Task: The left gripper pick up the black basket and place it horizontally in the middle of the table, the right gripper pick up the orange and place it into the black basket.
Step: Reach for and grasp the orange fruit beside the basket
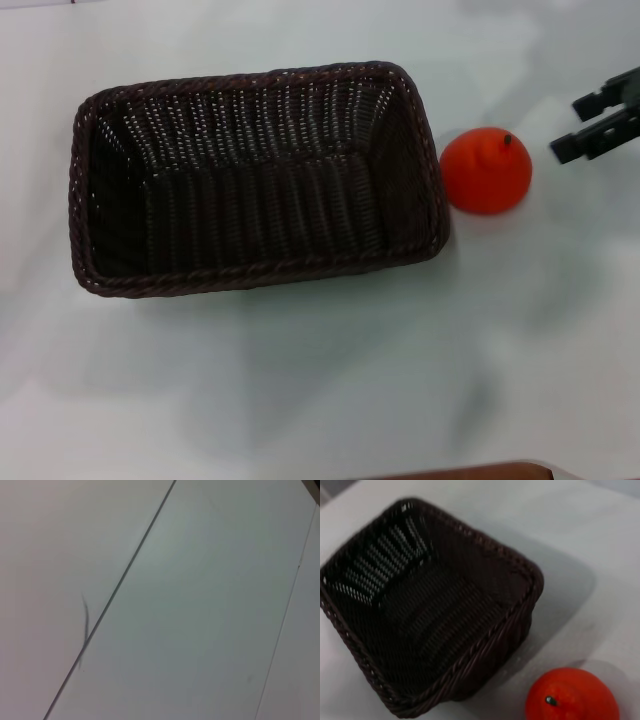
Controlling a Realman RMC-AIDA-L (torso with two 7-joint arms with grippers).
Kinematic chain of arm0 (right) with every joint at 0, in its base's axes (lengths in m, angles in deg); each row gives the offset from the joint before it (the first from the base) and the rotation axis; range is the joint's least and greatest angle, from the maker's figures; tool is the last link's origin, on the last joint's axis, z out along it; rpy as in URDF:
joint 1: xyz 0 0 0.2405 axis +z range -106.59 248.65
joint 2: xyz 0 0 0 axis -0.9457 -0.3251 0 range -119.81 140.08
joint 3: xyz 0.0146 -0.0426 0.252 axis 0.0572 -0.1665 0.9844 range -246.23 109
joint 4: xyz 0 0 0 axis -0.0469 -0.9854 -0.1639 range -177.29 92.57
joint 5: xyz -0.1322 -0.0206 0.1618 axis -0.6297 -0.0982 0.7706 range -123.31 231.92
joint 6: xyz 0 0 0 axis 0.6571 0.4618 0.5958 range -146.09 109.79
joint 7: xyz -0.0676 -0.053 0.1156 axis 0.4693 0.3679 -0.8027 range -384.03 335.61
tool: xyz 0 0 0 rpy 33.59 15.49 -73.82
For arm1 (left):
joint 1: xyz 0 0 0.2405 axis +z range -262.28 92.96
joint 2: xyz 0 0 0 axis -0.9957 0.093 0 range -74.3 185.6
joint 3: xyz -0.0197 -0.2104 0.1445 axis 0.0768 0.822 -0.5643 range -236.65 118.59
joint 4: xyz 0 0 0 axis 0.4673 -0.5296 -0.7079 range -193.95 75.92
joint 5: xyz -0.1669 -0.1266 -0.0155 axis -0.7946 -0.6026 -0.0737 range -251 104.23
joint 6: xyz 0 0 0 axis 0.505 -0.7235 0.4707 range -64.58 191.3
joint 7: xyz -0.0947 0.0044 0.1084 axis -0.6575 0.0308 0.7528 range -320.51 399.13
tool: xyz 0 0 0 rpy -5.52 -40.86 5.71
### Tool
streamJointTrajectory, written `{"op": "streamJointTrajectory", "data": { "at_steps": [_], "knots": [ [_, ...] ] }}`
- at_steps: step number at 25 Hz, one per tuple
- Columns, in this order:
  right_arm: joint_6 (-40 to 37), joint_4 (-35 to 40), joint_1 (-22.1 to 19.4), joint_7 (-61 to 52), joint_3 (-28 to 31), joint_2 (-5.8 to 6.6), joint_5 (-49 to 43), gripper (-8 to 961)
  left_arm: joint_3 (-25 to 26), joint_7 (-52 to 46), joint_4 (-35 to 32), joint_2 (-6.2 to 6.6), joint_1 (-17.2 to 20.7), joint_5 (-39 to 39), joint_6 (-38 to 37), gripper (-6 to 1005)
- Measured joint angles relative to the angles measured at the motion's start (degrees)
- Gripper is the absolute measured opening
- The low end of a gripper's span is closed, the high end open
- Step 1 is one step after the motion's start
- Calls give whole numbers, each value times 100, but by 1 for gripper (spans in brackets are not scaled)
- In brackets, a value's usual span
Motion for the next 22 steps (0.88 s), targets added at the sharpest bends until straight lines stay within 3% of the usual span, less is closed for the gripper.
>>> {"op": "streamJointTrajectory", "data": {
  "at_steps": [13, 17, 22],
  "knots": [
    [1006, -22, 374, -234, -672, -715, -1012, 912, -29, -21, 41, -13, 12, -16, -78, 570],
    [1361, -22, 395, -377, -888, -880, -1186, 912, -22, -21, 80, -12, 11, -18, -89, 569],
    [1577, -45, 410, -387, -1060, -1008, -1225, 830, -20, -21, 83, -9, 37, -18, -127, 569]
  ]
}}
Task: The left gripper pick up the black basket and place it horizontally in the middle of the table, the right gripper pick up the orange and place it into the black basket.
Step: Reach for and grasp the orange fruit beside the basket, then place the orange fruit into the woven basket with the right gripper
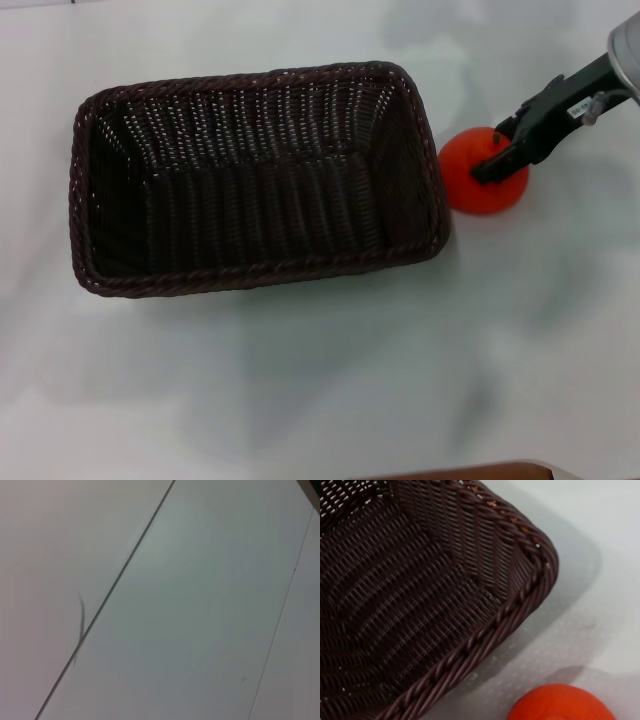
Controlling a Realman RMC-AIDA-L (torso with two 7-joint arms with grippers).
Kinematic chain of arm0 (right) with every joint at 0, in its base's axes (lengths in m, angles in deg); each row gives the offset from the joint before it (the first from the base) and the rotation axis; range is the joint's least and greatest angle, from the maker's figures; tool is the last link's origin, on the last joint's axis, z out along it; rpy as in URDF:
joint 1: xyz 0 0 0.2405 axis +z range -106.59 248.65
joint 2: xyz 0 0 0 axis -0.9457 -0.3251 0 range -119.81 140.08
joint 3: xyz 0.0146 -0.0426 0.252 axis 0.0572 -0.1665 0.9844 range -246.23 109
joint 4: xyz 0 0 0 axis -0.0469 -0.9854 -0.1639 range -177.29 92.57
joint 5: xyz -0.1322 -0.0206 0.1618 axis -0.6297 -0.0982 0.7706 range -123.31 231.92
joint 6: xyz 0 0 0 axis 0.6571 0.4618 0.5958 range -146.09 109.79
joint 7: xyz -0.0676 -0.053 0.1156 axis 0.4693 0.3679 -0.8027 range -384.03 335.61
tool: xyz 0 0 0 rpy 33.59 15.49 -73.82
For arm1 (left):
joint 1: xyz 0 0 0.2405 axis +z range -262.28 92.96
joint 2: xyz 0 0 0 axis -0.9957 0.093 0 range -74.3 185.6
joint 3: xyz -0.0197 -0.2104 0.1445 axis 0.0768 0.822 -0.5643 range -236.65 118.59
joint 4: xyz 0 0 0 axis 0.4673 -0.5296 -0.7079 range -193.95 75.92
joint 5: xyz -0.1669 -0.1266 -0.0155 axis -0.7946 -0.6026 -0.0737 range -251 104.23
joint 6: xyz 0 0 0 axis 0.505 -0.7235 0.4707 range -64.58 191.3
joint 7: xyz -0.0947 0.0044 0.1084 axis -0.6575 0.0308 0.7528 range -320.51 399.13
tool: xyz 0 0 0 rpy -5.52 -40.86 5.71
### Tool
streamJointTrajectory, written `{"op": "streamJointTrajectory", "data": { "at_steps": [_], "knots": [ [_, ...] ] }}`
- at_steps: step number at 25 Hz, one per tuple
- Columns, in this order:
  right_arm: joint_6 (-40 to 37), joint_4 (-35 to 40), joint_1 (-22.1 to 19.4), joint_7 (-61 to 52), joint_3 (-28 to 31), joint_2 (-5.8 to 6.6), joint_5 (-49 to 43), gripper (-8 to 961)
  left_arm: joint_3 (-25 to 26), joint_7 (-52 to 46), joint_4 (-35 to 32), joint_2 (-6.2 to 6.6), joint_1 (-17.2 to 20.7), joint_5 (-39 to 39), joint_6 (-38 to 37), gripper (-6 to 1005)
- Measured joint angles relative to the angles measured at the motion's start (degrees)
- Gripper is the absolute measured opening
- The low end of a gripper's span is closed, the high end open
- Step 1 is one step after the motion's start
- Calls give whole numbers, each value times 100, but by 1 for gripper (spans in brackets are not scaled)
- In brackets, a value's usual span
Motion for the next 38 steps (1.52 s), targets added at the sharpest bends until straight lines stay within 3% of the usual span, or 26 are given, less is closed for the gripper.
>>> {"op": "streamJointTrajectory", "data": {
  "at_steps": [3, 9, 19, 25, 32, 34, 38],
  "knots": [
    [18, -60, 18, -4, -80, -6, -8, 781, 32, 0, 0, 0, 30, -9, -71, 569],
    [4, -63, 18, 2, -85, 7, -13, 552, 69, 41, -1, -6, 76, -24, -93, 569],
    [90, -13, -48, 64, -34, 29, 17, 348, 48, 36, 28, -15, 98, -24, -255, 568],
    [224, 200, -136, 202, 604, 102, 141, 246, 138, 123, 165, 4, 98, 1, -662, 568],
    [622, 430, -341, 238, 1626, 186, 1588, 169, 132, 233, 166, 9, 116, 24, -723, 568],
    [669, 433, -406, 264, 1683, 132, 2245, 148, 107, 352, 172, 3, 121, 46, -733, 568],
    [574, 389, -476, 412, 1456, -109, 3493, 120, 93, 449, 249, -1, 109, 66, -739, 568]
  ]
}}
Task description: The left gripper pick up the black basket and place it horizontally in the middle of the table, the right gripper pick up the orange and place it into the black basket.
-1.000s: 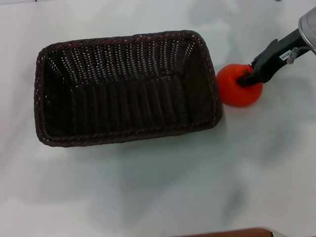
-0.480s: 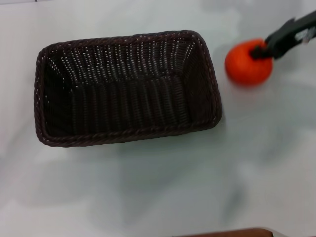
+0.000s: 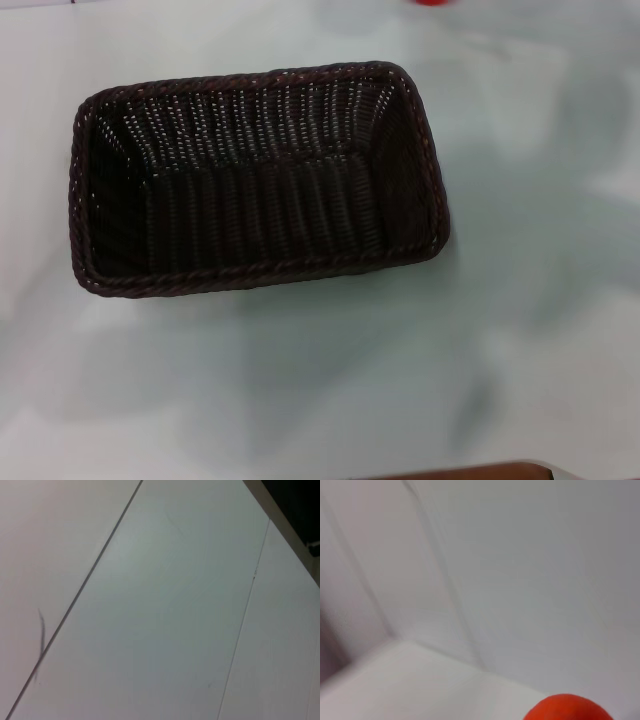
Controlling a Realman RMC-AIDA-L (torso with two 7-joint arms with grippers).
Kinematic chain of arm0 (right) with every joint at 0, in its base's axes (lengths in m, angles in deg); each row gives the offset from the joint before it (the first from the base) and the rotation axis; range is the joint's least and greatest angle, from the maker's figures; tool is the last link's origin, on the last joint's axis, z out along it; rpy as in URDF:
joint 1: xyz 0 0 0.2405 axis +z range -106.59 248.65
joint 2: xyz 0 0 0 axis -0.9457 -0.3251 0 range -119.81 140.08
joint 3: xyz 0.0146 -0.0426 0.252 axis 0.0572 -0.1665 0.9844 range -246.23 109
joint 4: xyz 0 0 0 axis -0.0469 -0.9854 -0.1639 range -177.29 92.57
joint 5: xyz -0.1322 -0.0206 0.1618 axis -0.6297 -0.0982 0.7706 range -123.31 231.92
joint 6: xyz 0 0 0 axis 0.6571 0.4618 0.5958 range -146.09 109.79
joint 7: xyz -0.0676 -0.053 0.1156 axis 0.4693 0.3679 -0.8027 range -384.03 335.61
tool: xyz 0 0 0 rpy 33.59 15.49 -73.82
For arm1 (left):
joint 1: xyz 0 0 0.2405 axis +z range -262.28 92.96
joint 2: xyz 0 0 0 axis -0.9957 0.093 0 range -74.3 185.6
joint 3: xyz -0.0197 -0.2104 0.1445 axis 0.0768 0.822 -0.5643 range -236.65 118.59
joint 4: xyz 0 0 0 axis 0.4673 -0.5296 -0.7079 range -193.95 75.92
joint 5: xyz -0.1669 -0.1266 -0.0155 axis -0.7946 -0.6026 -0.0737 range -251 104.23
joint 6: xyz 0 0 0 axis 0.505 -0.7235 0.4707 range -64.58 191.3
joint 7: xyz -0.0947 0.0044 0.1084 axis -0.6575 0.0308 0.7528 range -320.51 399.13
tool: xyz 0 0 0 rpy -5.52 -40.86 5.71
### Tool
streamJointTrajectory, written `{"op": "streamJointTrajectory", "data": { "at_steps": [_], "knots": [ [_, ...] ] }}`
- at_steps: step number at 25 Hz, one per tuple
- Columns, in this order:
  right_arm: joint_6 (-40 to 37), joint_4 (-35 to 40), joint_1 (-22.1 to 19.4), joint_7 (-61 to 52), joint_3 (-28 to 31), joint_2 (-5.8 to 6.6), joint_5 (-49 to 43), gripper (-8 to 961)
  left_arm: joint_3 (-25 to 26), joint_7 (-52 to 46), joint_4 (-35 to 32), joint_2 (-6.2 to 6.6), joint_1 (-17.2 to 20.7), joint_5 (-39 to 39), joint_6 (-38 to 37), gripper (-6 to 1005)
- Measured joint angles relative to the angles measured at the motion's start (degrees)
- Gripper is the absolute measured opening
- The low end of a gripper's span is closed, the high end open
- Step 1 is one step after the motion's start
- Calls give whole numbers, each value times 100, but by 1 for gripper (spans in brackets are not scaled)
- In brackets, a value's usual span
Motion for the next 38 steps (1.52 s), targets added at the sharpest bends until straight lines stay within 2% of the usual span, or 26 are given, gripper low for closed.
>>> {"op": "streamJointTrajectory", "data": {
  "at_steps": [2, 5, 10, 13, 17, 26, 30, 38],
  "knots": [
    [-73, -153, -18, 184, -367, -81, 649, 120, 0, 29, 16, 4, -4, 1, -1, 568],
    [-103, -528, 9, 460, -1168, -73, 1347, 120, 11, 121, 36, -5, 18, -28, -30, 568],
    [135, -946, 70, 928, -2064, -91, 1721, 121, 40, 163, 145, -8, 29, -40, -42, 568],
    [205, -1088, 79, 1043, -2241, -79, 1777, 143, 53, 165, 180, -5, 25, -47, -11, 568],
    [215, -1114, -1, 1117, -2174, -70, 1896, 188, 54, 166, 181, -6, 4, -58, -4, 568],
    [66, -1281, -584, 1771, -1506, -55, 3116, 631, 71, 213, 219, 0, -66, -200, 9, 568],
    [59, -2054, -886, 2805, -976, -65, 4311, 846, 72, 337, 370, -10, -65, -315, 10, 568],
    [-385, -4172, -1254, 5349, -106, -88, 6646, 840, 170, 737, 816, -27, -47, -601, -2, 568]
  ]
}}
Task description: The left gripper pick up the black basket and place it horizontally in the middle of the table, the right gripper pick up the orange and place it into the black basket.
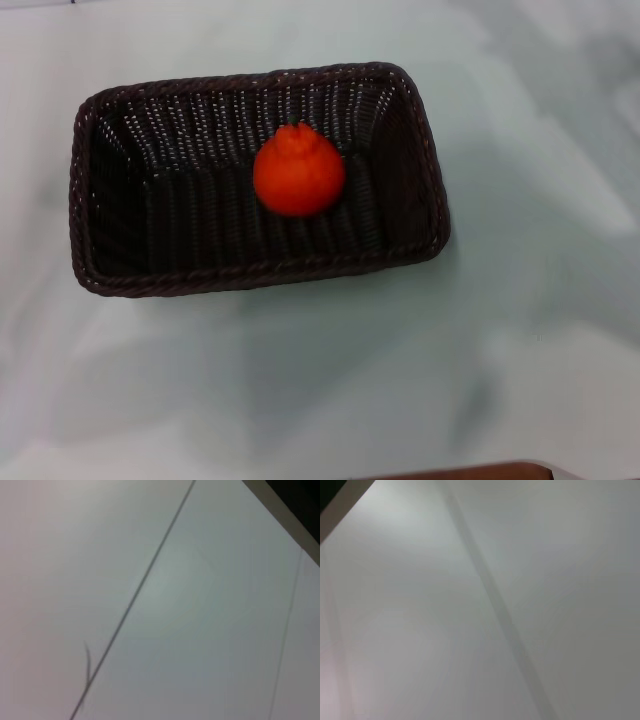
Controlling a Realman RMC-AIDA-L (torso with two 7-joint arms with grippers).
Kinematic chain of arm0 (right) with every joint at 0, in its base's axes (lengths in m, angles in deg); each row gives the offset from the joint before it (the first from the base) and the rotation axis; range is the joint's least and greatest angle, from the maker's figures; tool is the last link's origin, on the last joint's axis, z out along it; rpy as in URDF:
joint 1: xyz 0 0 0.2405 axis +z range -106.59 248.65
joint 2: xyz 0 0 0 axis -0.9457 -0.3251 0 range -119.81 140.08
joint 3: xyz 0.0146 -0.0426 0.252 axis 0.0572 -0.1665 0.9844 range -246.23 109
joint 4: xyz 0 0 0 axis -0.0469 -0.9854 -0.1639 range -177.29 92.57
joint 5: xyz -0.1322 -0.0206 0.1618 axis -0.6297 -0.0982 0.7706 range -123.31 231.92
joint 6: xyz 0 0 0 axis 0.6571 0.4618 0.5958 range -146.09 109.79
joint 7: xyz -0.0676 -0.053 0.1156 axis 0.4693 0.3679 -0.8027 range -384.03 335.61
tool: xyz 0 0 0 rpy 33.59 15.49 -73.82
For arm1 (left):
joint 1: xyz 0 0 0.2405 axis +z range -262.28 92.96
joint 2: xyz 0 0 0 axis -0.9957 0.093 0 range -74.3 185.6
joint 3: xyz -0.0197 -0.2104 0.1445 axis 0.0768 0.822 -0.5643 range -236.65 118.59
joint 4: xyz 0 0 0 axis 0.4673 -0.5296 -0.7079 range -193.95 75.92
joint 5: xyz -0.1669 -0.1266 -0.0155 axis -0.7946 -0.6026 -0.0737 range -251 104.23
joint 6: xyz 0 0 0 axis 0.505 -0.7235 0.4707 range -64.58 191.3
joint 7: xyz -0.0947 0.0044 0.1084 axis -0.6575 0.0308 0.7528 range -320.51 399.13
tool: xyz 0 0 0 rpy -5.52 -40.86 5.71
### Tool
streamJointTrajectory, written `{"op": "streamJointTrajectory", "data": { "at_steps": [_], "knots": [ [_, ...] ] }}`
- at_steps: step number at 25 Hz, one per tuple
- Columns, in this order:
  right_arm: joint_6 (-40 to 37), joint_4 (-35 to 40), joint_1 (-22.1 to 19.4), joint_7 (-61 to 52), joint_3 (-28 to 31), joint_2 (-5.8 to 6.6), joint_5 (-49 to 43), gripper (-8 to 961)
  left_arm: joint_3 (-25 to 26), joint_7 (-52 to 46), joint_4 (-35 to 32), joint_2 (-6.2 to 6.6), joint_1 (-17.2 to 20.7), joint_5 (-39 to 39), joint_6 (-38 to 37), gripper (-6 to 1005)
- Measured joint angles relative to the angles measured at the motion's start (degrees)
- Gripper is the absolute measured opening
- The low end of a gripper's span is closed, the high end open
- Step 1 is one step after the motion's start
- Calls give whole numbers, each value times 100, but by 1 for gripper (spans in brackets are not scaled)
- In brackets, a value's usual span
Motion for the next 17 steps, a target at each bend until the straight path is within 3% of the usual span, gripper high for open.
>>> {"op": "streamJointTrajectory", "data": {
  "at_steps": [7, 17],
  "knots": [
    [-724, -1066, -296, 1409, 754, -12, 1318, 838, 368, 128, 277, -7, 36, -22, -51, 568],
    [-818, -1210, -616, 1480, 1312, -13, 1473, 838, 775, 348, 614, -7, -3, -21, -52, 568]
  ]
}}
